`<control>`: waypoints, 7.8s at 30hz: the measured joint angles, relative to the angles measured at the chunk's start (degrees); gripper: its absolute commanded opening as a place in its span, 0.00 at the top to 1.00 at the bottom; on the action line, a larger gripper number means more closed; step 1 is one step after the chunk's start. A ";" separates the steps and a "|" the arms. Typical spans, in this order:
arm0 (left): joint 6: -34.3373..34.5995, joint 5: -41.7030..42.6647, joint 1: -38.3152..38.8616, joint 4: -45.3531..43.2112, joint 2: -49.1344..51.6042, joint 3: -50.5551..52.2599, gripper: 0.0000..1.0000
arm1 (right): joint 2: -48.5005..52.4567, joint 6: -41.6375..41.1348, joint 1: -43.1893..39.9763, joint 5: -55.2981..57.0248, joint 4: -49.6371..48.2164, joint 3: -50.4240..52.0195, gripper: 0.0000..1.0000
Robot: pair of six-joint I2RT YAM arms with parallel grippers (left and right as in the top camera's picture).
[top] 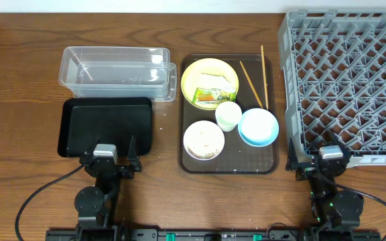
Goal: Sort waste into correct bins and load items into the dishwasher rack
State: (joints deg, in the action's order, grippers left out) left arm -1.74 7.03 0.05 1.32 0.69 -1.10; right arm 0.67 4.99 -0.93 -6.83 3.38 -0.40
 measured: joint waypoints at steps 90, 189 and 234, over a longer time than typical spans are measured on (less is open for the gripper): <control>6.67 1.77 26.43 45.05 133.66 -107.47 0.36 | 58.86 0.44 0.02 -3.74 45.66 -61.79 0.01; -8.15 3.10 26.05 35.76 133.07 -108.10 0.55 | 58.95 0.44 0.02 -2.38 49.57 -61.79 0.01; -2.67 3.08 1.33 52.28 116.74 -104.91 0.61 | 58.95 0.44 0.02 -2.38 50.14 -61.79 0.01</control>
State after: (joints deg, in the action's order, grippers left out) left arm -4.40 10.11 1.39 53.60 117.43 -106.02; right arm 59.61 5.43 -0.91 -9.21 53.52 -62.19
